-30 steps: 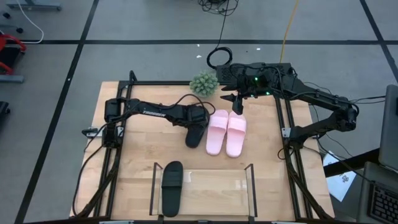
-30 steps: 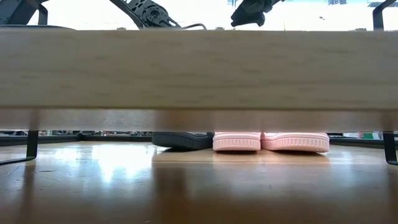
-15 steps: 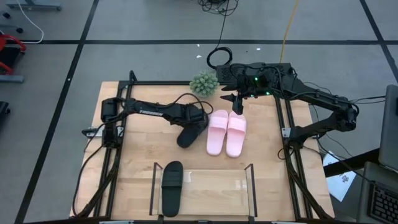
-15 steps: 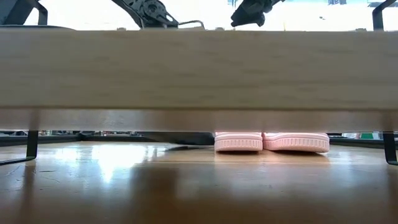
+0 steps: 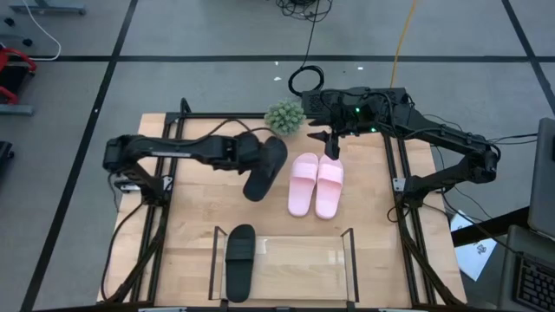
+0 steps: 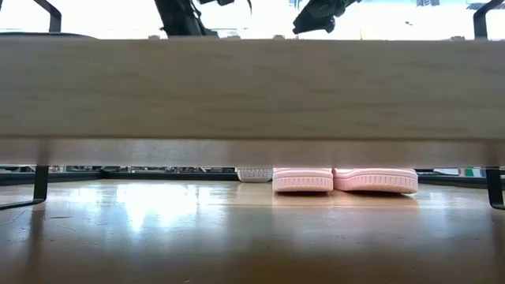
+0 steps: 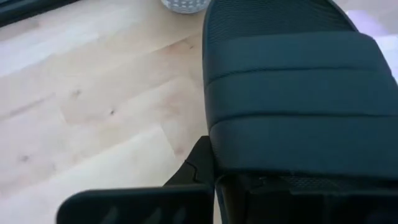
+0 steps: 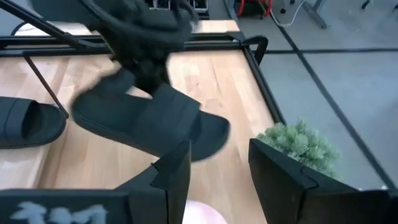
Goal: Pick and place slides into the shelf
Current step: Put the black slide on the shelf
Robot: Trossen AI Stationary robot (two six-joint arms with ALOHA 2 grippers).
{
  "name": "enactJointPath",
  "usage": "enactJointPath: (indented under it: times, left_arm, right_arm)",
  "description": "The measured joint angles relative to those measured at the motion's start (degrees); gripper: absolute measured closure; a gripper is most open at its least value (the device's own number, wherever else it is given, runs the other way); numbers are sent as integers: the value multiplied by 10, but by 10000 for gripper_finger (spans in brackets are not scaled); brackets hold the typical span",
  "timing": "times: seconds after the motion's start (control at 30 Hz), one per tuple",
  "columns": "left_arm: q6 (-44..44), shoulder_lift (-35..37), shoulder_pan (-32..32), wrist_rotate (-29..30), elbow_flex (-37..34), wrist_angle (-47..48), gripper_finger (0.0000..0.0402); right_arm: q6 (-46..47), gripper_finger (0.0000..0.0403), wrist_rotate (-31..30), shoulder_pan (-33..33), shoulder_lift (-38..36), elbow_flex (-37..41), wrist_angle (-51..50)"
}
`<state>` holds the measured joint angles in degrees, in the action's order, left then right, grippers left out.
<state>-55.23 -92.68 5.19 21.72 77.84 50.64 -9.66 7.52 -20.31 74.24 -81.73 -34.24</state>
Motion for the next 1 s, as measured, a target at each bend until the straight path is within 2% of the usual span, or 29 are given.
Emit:
enactJointPath:
  times: [0.2,0.33,0.47,0.67,0.83,1.0]
  left_arm:
    - [-132,51,-70,7,12,56,401]
    - [-223,53,-142,40,52,90,401]
    - [-315,26,-216,85,106,125,401]
    - [-428,-71,-297,115,219,183,402]
    - [-471,-185,-333,128,370,239,402]
    - [-564,-291,-371,129,509,324,402]
  right_arm:
    - [-22,250,-7,-5,0,0,36]
    - [-20,250,-38,-16,0,0,75]
    - [0,250,-69,-27,0,0,100]
    - [27,250,-75,-34,0,0,115]
    - [51,250,-75,-34,0,0,123]
    - [66,250,-76,-34,-1,0,120]
